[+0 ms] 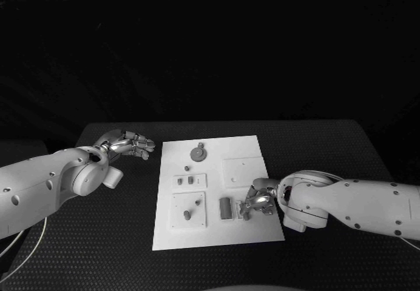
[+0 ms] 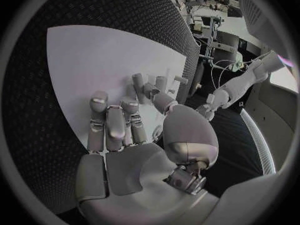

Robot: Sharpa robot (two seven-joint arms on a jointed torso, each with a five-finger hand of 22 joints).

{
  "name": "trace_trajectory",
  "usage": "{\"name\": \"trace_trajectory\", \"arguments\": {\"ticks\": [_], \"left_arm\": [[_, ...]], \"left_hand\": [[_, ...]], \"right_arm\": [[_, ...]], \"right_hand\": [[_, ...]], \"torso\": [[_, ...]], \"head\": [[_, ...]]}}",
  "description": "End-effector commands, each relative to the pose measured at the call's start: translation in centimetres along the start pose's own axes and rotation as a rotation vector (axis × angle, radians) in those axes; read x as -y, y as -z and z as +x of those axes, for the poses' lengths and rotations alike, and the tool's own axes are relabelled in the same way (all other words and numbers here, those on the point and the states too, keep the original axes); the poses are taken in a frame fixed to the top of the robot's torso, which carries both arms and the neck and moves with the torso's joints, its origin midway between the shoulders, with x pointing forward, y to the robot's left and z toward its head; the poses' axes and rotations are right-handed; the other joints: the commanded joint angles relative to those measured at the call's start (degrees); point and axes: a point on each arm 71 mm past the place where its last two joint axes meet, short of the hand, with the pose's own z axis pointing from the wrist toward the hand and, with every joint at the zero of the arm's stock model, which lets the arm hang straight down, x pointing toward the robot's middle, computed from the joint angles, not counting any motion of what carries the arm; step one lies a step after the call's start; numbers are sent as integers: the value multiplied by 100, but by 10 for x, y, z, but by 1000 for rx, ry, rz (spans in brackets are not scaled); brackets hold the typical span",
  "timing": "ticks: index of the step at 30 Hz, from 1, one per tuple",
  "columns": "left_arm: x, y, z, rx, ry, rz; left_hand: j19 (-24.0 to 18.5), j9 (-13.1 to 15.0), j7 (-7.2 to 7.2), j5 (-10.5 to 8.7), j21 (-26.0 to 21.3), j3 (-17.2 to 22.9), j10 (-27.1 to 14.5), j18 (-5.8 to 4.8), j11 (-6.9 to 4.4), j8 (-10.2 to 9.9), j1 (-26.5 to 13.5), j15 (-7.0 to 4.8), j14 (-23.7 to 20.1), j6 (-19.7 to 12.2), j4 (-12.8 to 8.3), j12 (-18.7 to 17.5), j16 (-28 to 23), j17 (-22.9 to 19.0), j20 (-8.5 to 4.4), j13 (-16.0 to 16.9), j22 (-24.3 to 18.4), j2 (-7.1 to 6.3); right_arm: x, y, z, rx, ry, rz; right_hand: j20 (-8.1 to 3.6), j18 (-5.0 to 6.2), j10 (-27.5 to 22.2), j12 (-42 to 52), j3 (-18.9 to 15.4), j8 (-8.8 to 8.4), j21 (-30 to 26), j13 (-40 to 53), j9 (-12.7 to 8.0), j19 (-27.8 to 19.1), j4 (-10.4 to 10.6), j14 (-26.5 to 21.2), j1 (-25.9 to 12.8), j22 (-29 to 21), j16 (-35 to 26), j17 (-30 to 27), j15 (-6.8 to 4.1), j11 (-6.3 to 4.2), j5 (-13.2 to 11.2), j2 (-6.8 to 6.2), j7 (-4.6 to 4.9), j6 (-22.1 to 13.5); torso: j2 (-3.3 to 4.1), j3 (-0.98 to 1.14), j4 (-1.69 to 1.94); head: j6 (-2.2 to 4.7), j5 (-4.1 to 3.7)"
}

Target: Assemble the parts on the task board

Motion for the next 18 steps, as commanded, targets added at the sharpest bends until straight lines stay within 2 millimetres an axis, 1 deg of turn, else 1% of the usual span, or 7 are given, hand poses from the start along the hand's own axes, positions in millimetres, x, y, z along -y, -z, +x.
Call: {"name": "trace_trajectory", "arguments": {"ticks": [1,9,18], "left_arm": [[2,0,2,-15,6,10],[1,0,1,-14,6,9],[1,0,1,-14,6,9]], "left_hand": [[52,-9,19,26,-32,-26,2,61,-23,15,-57,10,37,20,6,16,-33,7,4,-5,7,1],[53,-9,18,26,-34,-25,1,60,-22,16,-57,10,37,22,7,16,-36,11,4,-6,8,3],[53,-9,17,26,-37,-25,1,60,-22,16,-59,10,37,23,8,15,-40,15,4,-6,11,4]], "right_arm": [[-3,0,2,16,-17,-20],[-6,0,1,26,-31,-48],[-7,-1,3,-1,-32,-37]], "right_hand": [[-6,216,23,39,24,11,37,7,0,49,-14,30,111,100,22,10,-6,-1,16,152,17,39],[-10,216,31,43,30,18,41,7,-3,59,-14,42,101,98,23,17,-11,-4,16,139,13,47],[-15,216,41,46,33,24,44,7,-8,69,-10,47,77,94,21,10,-16,-7,14,113,11,52]], "torso": [[0,-1,1],[0,-1,3],[2,0,-1]], "head": [[-2,4],[-5,9],[-10,17]]}}
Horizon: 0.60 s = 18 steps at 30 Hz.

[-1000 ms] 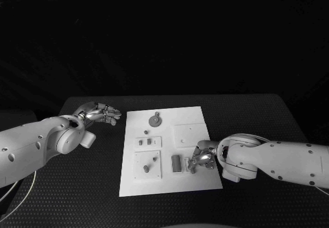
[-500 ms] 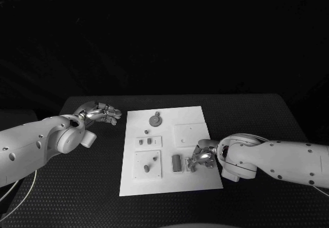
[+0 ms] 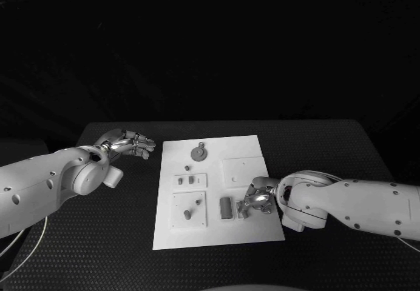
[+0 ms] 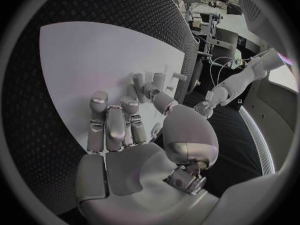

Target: Assemble the parts on the task board

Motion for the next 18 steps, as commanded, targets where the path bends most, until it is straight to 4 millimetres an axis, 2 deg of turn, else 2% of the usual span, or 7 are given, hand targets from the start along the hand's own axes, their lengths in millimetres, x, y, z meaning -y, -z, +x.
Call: {"name": "trace_trajectory", "arguments": {"ticks": [1,9,14,18], "left_arm": [[2,0,2,-15,6,10],[1,0,1,-14,6,9],[1,0,2,-15,6,9],[1,0,1,-13,6,8]], "left_hand": [[53,-9,17,26,-37,-26,1,60,-22,16,-59,10,38,23,8,15,-38,10,4,-7,6,4],[53,-9,16,26,-39,-26,1,60,-22,17,-60,10,38,24,8,15,-41,13,4,-7,8,3],[54,-9,16,26,-40,-25,1,60,-22,17,-59,10,38,24,8,15,-42,15,4,-8,9,4],[54,-10,16,26,-41,-25,1,60,-22,17,-59,10,38,24,8,14,-44,16,4,-8,9,4]], "right_arm": [[-4,-1,4,-20,-7,-21],[-2,-2,3,-27,-1,-4],[-3,-3,3,-27,-1,-6],[-4,-3,3,-31,-1,-12]], "right_hand": [[5,219,43,27,17,28,21,6,-1,47,9,33,68,93,21,-3,-21,-7,37,106,4,29],[7,219,51,25,-3,38,15,1,-20,70,31,51,-84,80,16,0,-26,-9,36,60,2,40],[7,219,59,14,18,42,-12,-8,-62,113,185,62,-344,55,4,-13,-29,-9,43,-148,0,55],[-10,219,64,8,91,50,-36,-13,-100,147,448,66,-505,44,-5,-28,-36,-13,39,-417,-5,65]], "torso": [[1,2,-1],[2,1,-2],[1,1,0],[0,0,-1]], "head": [[-3,3],[-7,-1],[-7,-1],[-13,0]]}}
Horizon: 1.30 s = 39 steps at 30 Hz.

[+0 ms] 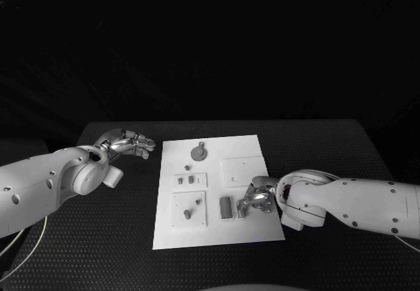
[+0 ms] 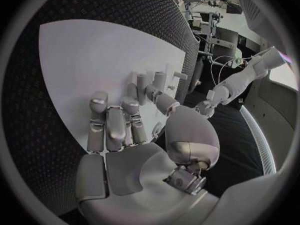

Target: Assemble the parts on the task board

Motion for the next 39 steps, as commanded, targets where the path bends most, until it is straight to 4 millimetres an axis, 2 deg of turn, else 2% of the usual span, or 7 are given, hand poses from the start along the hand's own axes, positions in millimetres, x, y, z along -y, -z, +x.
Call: {"name": "trace_trajectory", "arguments": {"ticks": [1,13,18,23,30,33,39], "left_arm": [[1,0,1,-13,6,9],[1,0,1,-14,6,9],[1,0,2,-14,6,9],[1,0,1,-13,6,8],[1,0,2,-14,6,9],[1,0,2,-14,6,8],[1,0,2,-13,6,7]], "left_hand": [[54,-10,16,26,-18,-25,1,60,-22,16,-59,10,38,24,8,14,-23,7,4,-8,5,4],[54,-10,17,26,-21,-24,0,60,-22,17,-59,10,39,25,7,14,-27,11,4,-9,7,5],[55,-10,17,26,-22,-23,0,60,-22,17,-58,10,39,25,7,13,-29,13,4,-9,8,6],[55,-11,17,26,-23,-22,0,60,-22,16,-57,10,39,25,6,13,-30,15,4,-9,9,7],[56,-11,17,27,-25,-22,0,60,-22,16,-56,10,40,25,6,13,-32,18,4,-10,11,8],[56,-11,17,27,-25,-21,0,60,-22,16,-56,10,40,25,5,13,-33,19,4,-10,11,9],[56,-11,18,27,-27,-20,0,60,-21,16,-55,10,41,25,5,13,-35,21,4,-10,12,10]], "right_arm": [[-4,0,5,-28,5,-22],[-6,-1,6,-41,5,-38],[-8,-1,7,-50,9,-49],[-8,-1,7,-54,11,-53],[-7,-1,5,-32,12,-58],[-6,-1,3,-19,12,-71],[-6,1,-4,54,38,-132]], "right_hand": [[-10,221,33,9,5,-32,-40,-5,-34,49,126,8,-110,44,-5,-8,-17,18,-40,-246,16,43],[-45,221,29,10,113,-7,-64,1,-84,75,520,5,-325,56,-9,-12,-25,13,-43,-748,14,38],[-60,221,24,18,123,9,-56,10,-90,67,367,-5,-155,74,-6,-18,-25,14,-54,-622,16,24],[-56,221,23,22,103,38,-51,14,-103,51,-67,-20,148,87,-7,-28,-18,19,-48,-286,21,12],[-34,221,24,18,54,48,-55,11,-111,51,-89,-13,115,83,-8,-16,-12,24,-50,-237,24,16],[-19,221,24,13,15,52,-64,8,-123,55,-12,-23,16,76,-13,-36,-11,26,-44,-379,22,15],[-29,221,-21,-10,179,43,-109,3,-164,80,513,-94,-80,56,-41,-140,-12,39,-42,-1033,39,-52]], "torso": [[0,-1,1],[0,-1,1],[0,0,1],[0,0,0],[0,1,-1],[0,0,0],[-1,1,1]], "head": [[-10,-8],[-19,5],[-25,6],[-29,10],[-37,13],[-35,13],[-30,11]]}}
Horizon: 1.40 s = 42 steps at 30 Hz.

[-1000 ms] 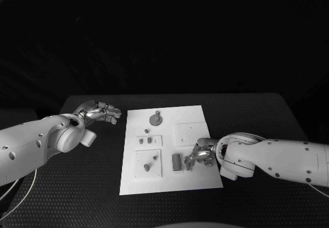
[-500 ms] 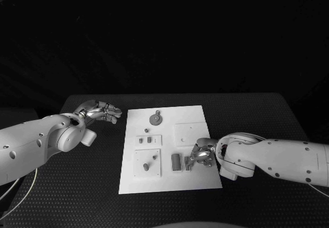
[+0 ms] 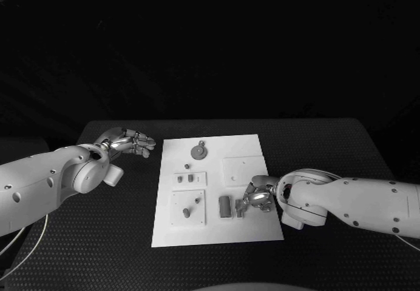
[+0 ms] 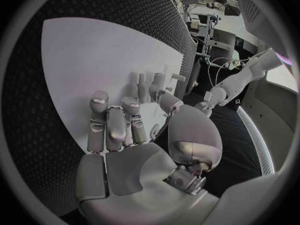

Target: Assemble the parts on the task board

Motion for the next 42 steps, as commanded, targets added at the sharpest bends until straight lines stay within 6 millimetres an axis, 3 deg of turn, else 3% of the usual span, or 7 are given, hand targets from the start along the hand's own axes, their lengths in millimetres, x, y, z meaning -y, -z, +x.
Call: {"name": "trace_trajectory", "arguments": {"ticks": [1,5,7,18,26,42], "left_arm": [[1,0,2,-13,6,9],[1,0,1,-12,6,8],[1,0,1,-12,6,8],[1,0,1,-13,6,8],[1,0,2,-13,6,8],[1,0,1,-15,6,8]], "left_hand": [[56,-8,18,26,-27,-21,0,60,-21,16,-55,10,41,25,5,12,-36,11,4,-6,9,10],[57,-8,18,26,-28,-21,-1,60,-21,16,-56,10,41,25,6,12,-36,12,4,-7,10,11],[57,-8,18,26,-28,-21,-1,60,-21,16,-57,10,42,25,6,12,-37,13,4,-7,10,11],[58,-9,19,26,-30,-21,-1,59,-21,16,-58,10,42,24,7,12,-40,16,4,-7,12,12],[58,-9,19,26,-32,-20,-1,59,-20,15,-58,10,43,24,7,11,-42,19,4,-8,13,14],[59,-10,20,26,-35,-19,-2,59,-20,15,-58,10,44,23,7,11,-47,25,4,-8,16,16]], "right_arm": [[-6,2,-6,78,44,-106],[-6,3,-11,128,64,-154],[-6,5,-14,161,79,-192],[-12,9,-20,245,188,-323],[-13,7,-16,192,244,-327],[-17,1,-11,141,295,-321]], "right_hand": [[-12,222,-33,-12,63,-5,-39,-5,-23,20,166,-63,30,57,-45,-55,8,42,-16,-201,28,-99],[-16,222,-86,-3,79,-82,-45,12,-53,4,143,-117,189,66,-53,-107,50,96,-23,-272,88,-291],[-14,222,-117,16,78,-114,-45,28,-61,-7,44,-138,387,74,-52,-117,90,140,-27,-229,130,-400],[29,222,-169,64,15,-123,-41,32,-97,-74,-738,-209,1336,93,-63,-184,157,205,-17,418,199,-559],[63,222,-169,66,-23,-110,-30,10,-160,-131,-751,-251,1526,104,-67,-214,173,213,-15,658,204,-534],[101,222,-140,67,-119,4,-2,-23,-197,-165,-728,-231,1477,102,-54,-169,135,163,-14,788,147,-327]], "torso": [[-1,-1,2],[0,0,0],[1,1,-1],[0,2,0],[-1,2,0],[0,1,4]], "head": [[7,-2],[8,2],[10,5],[12,10],[18,8],[4,-5]]}}
